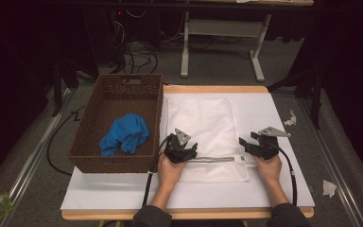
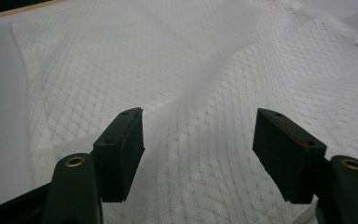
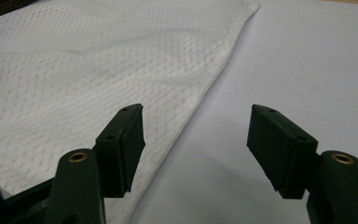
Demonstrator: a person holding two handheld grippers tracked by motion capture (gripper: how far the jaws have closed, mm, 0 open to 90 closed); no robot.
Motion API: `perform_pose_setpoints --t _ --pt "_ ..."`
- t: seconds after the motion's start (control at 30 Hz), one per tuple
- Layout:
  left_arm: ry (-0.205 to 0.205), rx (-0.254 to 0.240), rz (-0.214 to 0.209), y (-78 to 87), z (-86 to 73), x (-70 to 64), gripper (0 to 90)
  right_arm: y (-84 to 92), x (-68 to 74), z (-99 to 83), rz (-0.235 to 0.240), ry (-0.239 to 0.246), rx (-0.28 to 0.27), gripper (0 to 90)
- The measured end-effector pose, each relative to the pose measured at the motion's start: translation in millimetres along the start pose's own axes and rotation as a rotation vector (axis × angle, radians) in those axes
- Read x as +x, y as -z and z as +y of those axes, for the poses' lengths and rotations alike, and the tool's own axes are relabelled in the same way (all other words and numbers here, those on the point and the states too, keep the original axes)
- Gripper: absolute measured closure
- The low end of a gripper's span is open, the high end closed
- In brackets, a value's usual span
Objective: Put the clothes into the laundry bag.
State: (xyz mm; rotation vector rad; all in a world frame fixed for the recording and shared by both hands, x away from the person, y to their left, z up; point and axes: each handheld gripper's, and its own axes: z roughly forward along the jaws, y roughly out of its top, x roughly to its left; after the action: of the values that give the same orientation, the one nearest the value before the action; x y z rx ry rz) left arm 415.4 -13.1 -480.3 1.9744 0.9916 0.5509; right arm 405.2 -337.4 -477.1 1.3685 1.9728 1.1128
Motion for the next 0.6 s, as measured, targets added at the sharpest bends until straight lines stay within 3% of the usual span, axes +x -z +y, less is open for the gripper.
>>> perform_pose_setpoints --t 0.6 --pt "-0.002 -0.005 0.001 0.5 -0.2 -0.1 33.8 -0.7 -0.5 0.3 -0.009 -0.002 0.006 37.3"
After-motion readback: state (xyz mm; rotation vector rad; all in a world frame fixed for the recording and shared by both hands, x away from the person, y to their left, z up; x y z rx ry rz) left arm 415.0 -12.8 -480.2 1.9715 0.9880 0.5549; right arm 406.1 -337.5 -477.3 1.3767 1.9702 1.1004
